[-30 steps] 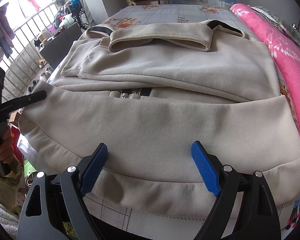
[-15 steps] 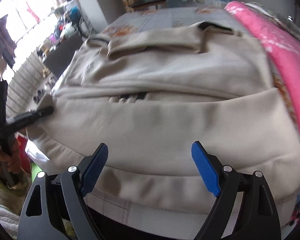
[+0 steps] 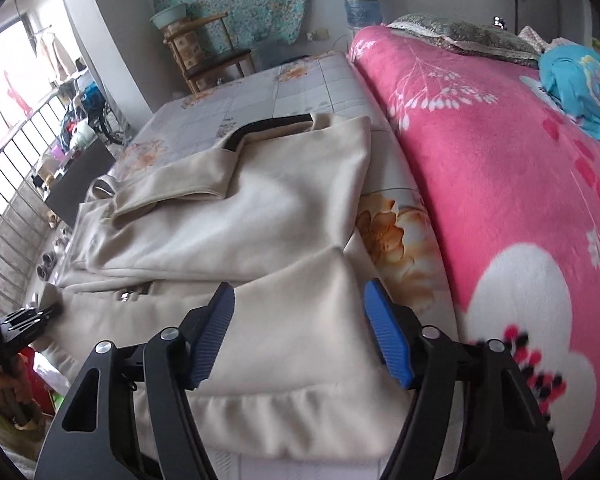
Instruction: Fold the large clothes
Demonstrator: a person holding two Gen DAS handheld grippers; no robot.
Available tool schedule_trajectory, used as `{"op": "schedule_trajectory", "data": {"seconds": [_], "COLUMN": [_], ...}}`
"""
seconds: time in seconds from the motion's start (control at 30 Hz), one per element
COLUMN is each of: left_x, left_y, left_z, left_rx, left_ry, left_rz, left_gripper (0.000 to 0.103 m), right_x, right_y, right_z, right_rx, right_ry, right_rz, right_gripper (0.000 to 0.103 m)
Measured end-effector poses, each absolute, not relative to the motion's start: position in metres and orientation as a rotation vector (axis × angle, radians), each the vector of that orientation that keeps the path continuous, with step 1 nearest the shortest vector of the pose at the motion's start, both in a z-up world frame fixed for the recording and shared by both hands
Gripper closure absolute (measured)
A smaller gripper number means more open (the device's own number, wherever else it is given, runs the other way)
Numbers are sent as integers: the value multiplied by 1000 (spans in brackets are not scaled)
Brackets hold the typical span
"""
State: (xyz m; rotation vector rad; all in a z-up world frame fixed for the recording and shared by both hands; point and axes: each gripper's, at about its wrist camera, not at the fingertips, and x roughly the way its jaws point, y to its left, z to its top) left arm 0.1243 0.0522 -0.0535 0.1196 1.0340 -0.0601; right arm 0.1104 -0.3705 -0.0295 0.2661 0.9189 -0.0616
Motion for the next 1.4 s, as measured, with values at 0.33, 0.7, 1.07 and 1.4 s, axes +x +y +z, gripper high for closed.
{"op": "schedule_trajectory", "data": {"seconds": [0.33,0.7,1.07,1.4], "left_x": [122,120,118,118], "left_y": [45,45,48,48], "left_z": [-51,-50,-50,-50], "left_rx": [149,164,155,155], "left_ry": [1044,1040,1037,1026], "left_rz": [-20,-29,-47,-48], "left_gripper": [83,83,83,84], "right_x": [96,100,102,105], "right_y": [-363,-357,-352,-334], "right_z": [-44,-50,-51,-55], "right_rx": [210,143,100,-55], "right_ry": [984,1012,1032,1020], "right_rz": [-73,-106,-136,-197], "right_gripper": [62,64,74,94]}}
